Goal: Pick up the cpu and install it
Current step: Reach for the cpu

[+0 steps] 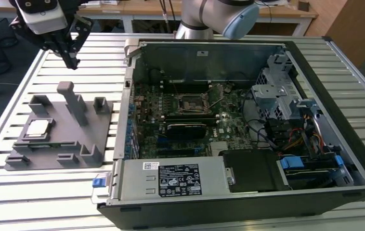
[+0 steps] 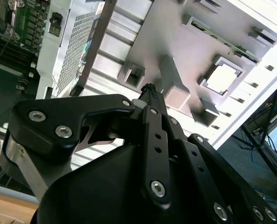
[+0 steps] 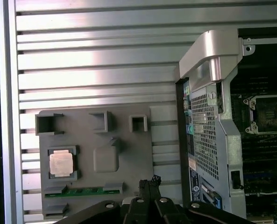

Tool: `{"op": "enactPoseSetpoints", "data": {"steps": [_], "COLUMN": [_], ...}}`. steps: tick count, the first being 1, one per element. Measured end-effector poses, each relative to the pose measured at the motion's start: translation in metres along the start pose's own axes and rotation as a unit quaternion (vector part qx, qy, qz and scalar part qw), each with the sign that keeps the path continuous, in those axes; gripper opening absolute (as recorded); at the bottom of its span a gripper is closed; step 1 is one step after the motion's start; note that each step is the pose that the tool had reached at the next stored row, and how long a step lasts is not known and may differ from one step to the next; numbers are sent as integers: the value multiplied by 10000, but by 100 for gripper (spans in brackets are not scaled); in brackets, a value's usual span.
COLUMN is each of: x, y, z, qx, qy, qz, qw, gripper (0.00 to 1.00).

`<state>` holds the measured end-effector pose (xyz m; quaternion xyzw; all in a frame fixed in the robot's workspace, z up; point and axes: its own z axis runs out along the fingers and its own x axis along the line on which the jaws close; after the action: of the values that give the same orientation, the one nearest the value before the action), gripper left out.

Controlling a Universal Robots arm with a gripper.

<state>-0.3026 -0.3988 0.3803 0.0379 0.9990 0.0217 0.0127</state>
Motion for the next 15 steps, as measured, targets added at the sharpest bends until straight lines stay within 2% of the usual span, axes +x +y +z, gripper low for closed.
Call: {"op": "enactPoseSetpoints", "data": {"steps": [15], "x": [343], "y": [-25], "z": [16], "qx": [1], "qy": [9], "qz": [1], "qw": [10000], "gripper": [11]}}
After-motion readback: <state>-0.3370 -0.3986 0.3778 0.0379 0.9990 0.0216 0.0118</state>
